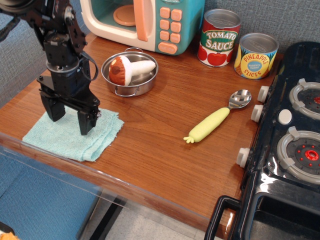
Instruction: Move the towel until it touches the corn.
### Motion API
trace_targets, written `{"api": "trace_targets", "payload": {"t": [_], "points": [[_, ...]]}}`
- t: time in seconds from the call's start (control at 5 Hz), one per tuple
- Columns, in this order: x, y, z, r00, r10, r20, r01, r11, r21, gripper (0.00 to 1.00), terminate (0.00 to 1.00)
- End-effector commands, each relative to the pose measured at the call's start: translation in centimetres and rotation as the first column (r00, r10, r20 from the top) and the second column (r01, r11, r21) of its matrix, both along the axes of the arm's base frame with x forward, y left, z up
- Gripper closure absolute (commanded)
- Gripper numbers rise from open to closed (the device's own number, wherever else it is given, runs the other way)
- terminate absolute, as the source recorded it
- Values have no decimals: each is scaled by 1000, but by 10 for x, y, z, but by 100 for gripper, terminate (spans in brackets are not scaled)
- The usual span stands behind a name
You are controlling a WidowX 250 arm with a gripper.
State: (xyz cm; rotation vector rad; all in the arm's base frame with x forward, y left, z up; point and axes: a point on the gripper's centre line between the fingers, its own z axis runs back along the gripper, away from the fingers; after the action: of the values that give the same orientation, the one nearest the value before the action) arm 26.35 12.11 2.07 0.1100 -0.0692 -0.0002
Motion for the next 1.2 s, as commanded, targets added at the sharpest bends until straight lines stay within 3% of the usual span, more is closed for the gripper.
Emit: {"api": "trace_targets", "payload": {"t": [0.0,0.4,0.6,1.0], "points": [[2,6,-11,1000,-6,3,6,1000,-11,0,0],[-1,-29,-10,994,-111,-11,110,993,-42,0,0],[-10,-64,-2,984,-179,-22,177,983,-50,0,0],[-19,-115,-13,980,-186,-67,178,977,-117,0,0]]}}
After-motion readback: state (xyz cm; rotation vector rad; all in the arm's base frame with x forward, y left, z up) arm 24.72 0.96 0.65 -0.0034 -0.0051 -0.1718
